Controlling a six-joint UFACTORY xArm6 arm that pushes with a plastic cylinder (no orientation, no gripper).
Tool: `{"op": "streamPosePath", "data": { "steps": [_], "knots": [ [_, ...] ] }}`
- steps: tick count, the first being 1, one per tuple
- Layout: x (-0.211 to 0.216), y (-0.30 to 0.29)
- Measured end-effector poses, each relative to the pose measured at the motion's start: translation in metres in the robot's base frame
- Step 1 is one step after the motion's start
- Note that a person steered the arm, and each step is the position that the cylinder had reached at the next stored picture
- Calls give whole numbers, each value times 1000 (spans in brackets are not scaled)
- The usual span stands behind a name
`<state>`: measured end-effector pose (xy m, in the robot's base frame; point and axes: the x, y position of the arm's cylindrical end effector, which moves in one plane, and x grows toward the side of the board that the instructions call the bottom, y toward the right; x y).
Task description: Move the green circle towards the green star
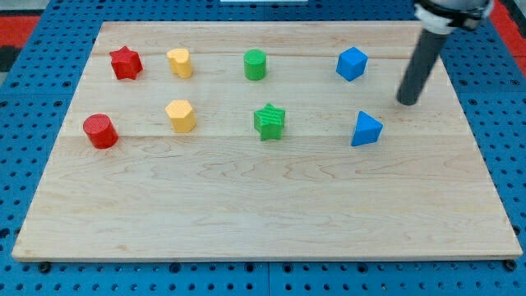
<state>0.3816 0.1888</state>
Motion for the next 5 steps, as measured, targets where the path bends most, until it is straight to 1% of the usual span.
{"op": "streamPosePath", "data": {
  "steps": [1, 2, 3, 5],
  "knots": [
    [-6, -40],
    [-14, -67],
    [-30, -83],
    [-34, -90]
  ]
}}
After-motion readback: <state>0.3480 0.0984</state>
